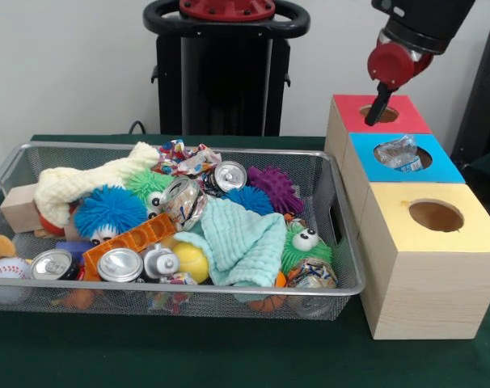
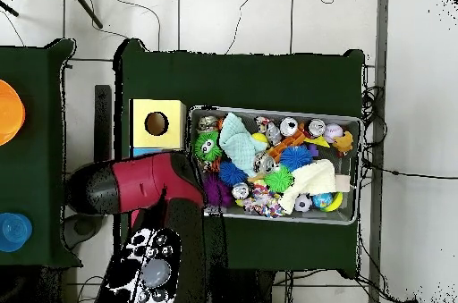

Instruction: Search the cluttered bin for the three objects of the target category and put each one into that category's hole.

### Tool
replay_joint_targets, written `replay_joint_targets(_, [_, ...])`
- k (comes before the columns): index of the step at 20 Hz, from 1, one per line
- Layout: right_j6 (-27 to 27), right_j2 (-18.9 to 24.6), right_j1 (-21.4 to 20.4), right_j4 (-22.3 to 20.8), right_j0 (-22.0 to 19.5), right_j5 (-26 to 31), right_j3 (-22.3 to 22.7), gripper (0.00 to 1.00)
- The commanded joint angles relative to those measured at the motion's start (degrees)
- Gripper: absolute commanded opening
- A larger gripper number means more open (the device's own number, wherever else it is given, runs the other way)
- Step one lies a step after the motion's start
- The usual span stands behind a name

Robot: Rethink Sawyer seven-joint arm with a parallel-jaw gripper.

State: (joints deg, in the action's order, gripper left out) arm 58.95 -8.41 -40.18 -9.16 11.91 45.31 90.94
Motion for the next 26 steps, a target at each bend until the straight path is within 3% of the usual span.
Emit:
replay_joint_targets(1, [11.94,1.69,5.22,-2.69,0.05,-4.84,4.82,0.0])
replay_joint_targets(5, [13.45,1.6,5.99,-1.56,0.89,-5.19,3.79,0.0])
replay_joint_targets(10, [15.81,0.28,7.86,0.01,3.38,0.56,-1.81,0.0])
replay_joint_targets(17, [16.0,-1.3,7.22,1.31,5.59,7.1,-5.92,0.0])
replay_joint_targets(23, [16.79,-1.89,8.09,1.98,6.54,8.35,-8.25,0.0])
replay_joint_targets(26, [17.55,-2.02,10.37,1.41,6.45,4.94,-8.37,0.0])
